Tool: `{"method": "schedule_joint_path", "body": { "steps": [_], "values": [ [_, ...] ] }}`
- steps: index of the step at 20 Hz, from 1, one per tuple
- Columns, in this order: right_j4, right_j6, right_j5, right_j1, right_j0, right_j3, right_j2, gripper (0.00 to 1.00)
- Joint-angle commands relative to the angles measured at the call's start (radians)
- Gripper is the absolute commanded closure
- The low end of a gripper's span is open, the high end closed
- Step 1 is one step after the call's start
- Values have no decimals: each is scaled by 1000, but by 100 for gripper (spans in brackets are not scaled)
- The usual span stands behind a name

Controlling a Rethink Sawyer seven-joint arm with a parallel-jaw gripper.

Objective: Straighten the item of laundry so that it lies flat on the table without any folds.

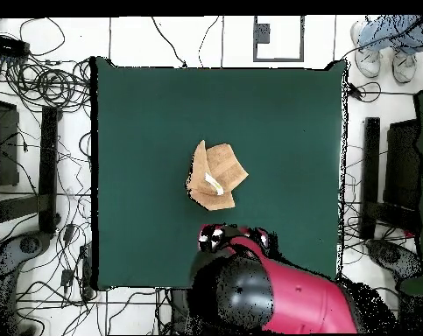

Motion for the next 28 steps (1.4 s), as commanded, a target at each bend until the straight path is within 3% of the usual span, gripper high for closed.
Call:
{"method": "schedule_joint_path", "body": {
  "steps": [1,9,14,22,28],
  "values": [
    [-105,-117,-106,201,-31,4,163,0],
    [-180,-63,-285,382,-65,-43,227,0],
    [-224,-42,-326,469,-64,-108,249,0],
    [-284,15,-373,643,-3,-279,232,0],
    [-301,8,-447,805,-22,-397,293,0]
  ]
}}
